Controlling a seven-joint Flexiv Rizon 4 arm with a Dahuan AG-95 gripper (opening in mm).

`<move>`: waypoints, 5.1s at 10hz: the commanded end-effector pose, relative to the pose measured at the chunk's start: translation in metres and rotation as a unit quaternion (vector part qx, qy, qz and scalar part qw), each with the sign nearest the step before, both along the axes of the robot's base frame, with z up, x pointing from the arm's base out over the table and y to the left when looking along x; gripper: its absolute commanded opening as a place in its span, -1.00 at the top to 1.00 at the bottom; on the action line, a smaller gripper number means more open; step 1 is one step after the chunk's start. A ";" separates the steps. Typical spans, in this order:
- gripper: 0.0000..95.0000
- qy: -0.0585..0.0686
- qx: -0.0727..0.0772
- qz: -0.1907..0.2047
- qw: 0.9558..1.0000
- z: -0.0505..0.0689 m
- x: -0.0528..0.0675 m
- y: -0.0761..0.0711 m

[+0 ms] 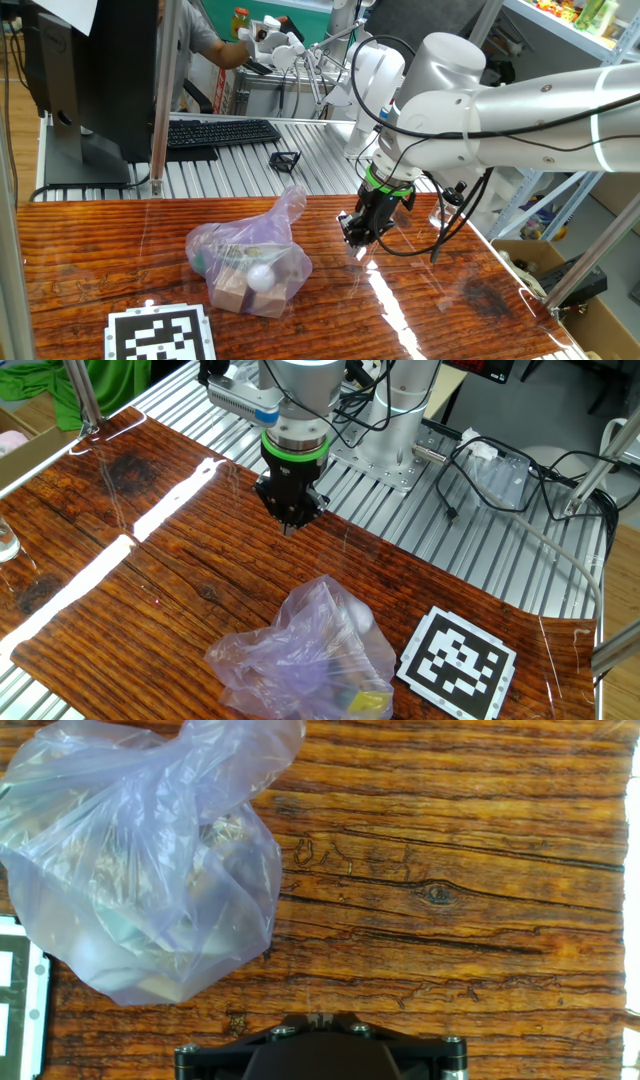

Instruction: Pick up a bag of things

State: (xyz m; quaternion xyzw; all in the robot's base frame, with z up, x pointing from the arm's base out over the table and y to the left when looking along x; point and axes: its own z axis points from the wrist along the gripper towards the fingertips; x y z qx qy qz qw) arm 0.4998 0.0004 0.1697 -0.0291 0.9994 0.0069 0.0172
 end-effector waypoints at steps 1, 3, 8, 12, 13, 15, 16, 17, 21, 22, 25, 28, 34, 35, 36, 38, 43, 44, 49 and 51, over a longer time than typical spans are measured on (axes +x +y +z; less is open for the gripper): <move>1.00 0.001 0.000 -0.001 1.000 0.000 0.000 0.000; 1.00 0.003 0.000 0.000 1.000 0.000 0.000 0.000; 1.00 0.002 0.000 0.001 1.000 -0.001 0.000 0.000; 1.00 0.003 0.000 0.001 1.000 -0.001 0.000 0.000; 1.00 0.003 0.000 0.001 1.000 -0.001 0.000 0.000; 1.00 0.003 0.000 0.001 1.000 -0.001 0.000 0.001; 1.00 0.003 0.000 0.001 1.000 -0.001 0.000 0.001; 1.00 0.003 0.000 0.001 1.000 -0.001 0.000 0.001; 1.00 0.004 0.000 0.001 1.000 -0.001 0.000 0.001; 1.00 0.004 0.000 0.000 1.000 -0.001 0.001 0.002; 1.00 0.003 0.000 -0.003 1.000 -0.003 0.002 0.004; 1.00 0.003 -0.001 -0.003 1.000 -0.005 0.002 0.004; 1.00 0.003 0.000 -0.004 1.000 -0.006 0.003 0.006; 1.00 0.003 0.000 -0.004 1.000 -0.007 0.003 0.006; 1.00 0.002 0.000 -0.005 1.000 -0.010 0.005 0.008; 1.00 0.002 0.000 -0.005 1.000 -0.013 0.007 0.009; 1.00 0.004 0.000 -0.003 1.000 -0.016 0.016 0.012; 1.00 0.004 0.000 -0.003 1.000 -0.016 0.020 0.012; 1.00 0.016 -0.001 -0.004 1.000 -0.015 0.037 0.021; 1.00 0.020 -0.002 -0.005 1.000 -0.013 0.045 0.025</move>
